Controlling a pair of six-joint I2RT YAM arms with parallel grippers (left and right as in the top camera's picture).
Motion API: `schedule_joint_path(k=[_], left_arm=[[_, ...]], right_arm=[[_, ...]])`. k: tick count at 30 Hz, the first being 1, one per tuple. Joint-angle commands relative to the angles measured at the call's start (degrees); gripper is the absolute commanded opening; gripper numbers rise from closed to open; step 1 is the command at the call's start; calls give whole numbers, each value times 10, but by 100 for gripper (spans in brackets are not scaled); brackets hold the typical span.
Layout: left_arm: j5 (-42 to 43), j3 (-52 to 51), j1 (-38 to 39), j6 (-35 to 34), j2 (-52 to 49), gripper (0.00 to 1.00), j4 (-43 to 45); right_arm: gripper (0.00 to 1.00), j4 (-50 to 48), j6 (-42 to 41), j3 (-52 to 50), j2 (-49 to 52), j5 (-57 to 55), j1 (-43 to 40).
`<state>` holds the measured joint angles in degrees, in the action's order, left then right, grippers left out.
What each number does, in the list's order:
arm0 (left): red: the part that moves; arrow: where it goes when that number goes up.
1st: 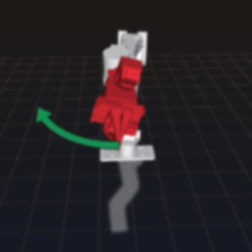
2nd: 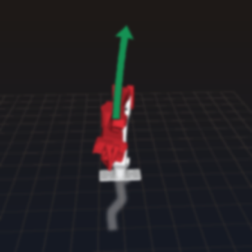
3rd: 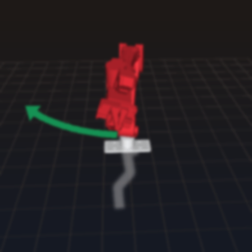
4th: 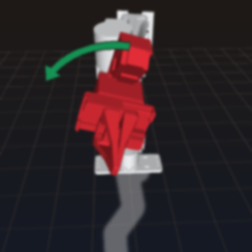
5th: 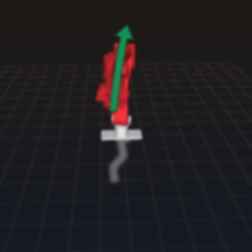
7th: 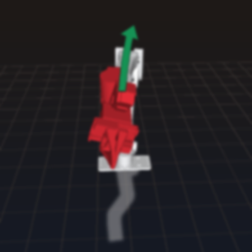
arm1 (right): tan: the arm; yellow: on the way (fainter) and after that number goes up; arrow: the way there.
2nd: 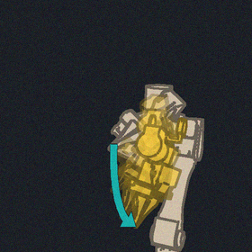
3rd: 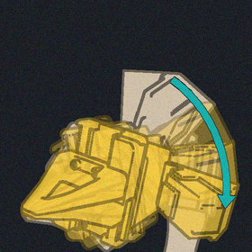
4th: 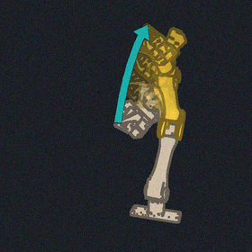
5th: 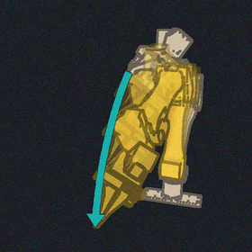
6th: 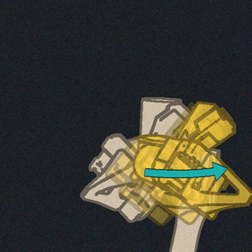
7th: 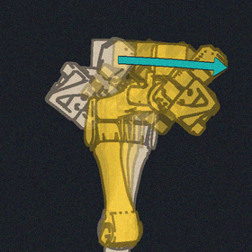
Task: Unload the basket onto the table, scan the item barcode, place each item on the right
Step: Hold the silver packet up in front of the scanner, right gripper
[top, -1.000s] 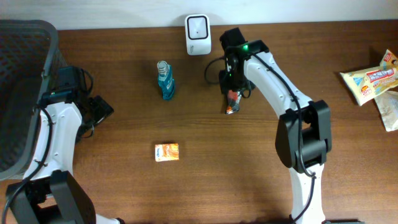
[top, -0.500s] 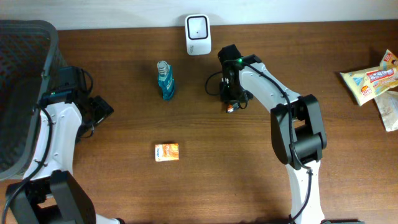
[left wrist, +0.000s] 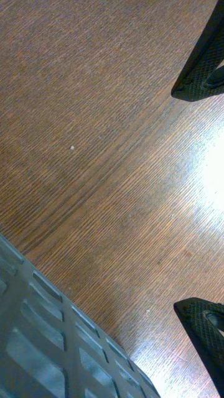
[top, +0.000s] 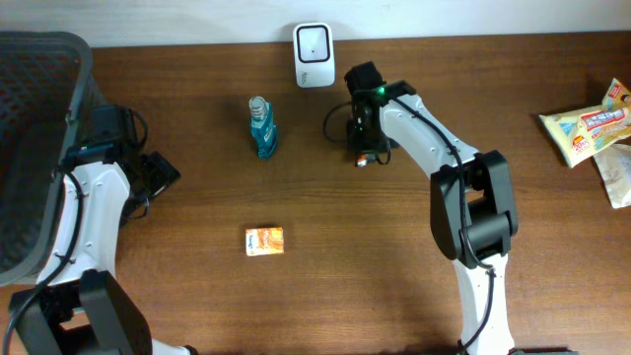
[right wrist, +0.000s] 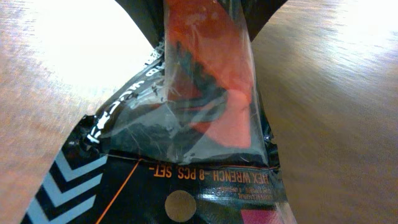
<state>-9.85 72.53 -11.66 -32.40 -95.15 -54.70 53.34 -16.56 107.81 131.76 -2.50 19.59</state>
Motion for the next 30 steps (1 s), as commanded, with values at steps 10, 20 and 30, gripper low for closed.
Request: schedule_joint_path(k=[10, 20, 30], left_arm=[[0, -3, -5, -2, -5, 99, -1], [0, -3, -5, -2, -5, 99, -1], [0, -3, -5, -2, -5, 99, -1]], right_arm=[[24, -92, -9, 82, 2, 68, 3], [26, -234, -18, 83, 2, 85, 5], [26, -431, -39, 82, 27, 63, 30]])
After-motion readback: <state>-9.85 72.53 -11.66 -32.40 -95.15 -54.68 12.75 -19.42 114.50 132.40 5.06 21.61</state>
